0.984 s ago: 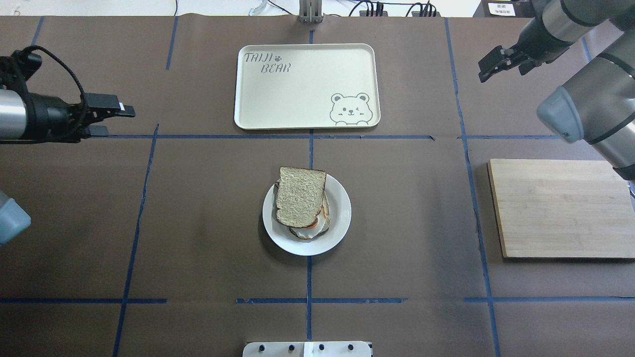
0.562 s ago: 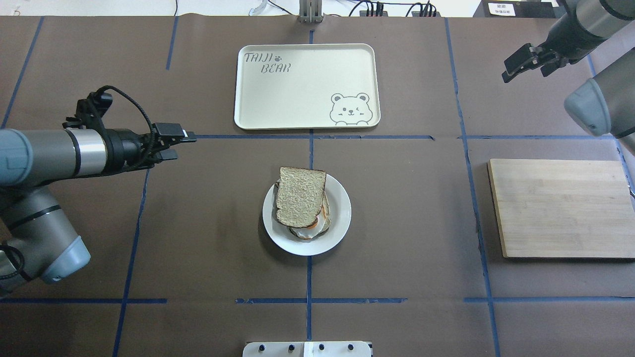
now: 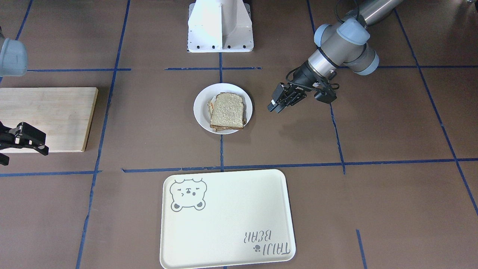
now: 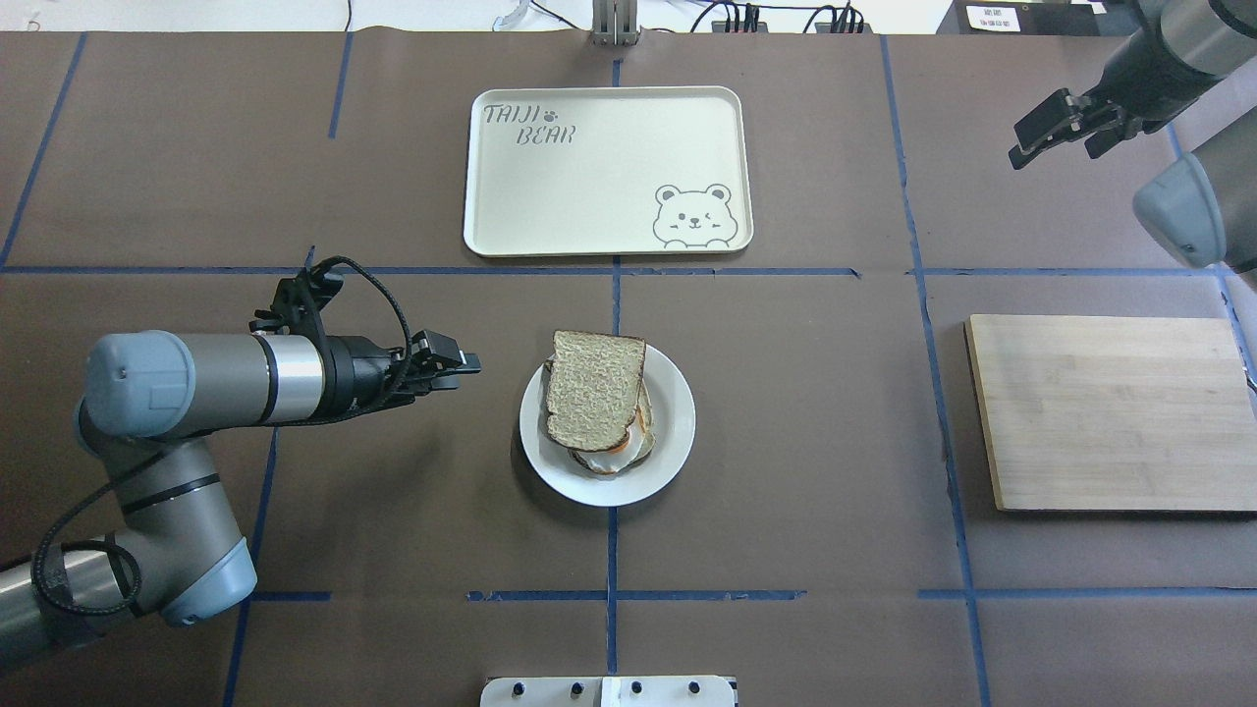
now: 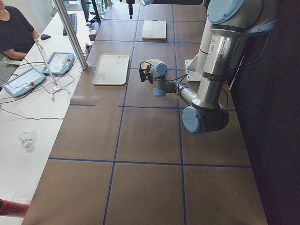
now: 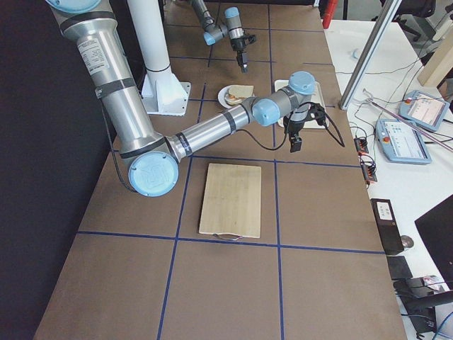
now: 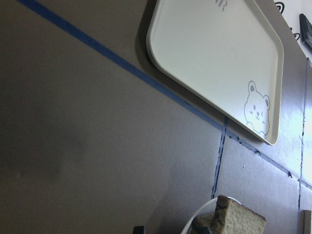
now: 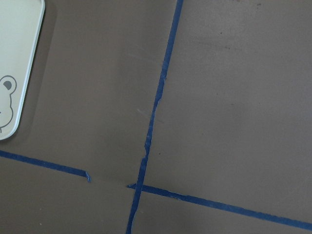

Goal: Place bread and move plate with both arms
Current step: 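Close the left gripper on the plate rim nearest it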

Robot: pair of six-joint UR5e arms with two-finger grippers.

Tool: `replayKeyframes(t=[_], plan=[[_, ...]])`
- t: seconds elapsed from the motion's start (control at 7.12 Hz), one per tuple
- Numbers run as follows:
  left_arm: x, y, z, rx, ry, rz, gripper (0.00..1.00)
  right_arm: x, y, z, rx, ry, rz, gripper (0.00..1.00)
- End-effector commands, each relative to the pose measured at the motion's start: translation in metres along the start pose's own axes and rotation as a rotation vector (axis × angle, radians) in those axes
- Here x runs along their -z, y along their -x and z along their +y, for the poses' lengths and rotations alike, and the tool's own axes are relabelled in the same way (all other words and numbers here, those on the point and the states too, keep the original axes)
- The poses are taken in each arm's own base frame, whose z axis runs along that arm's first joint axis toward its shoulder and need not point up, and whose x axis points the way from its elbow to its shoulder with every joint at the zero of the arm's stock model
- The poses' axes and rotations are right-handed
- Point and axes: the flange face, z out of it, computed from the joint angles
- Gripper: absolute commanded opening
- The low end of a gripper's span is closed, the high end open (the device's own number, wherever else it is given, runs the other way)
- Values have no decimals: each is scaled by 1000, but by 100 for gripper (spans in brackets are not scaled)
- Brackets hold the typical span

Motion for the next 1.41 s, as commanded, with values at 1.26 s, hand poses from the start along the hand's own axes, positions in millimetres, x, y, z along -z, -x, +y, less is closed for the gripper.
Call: replayKeyframes(t=[1.26], plan=[[-45,7,53,86,7,95,47,6,-6,0,-14,-2,-5,100]])
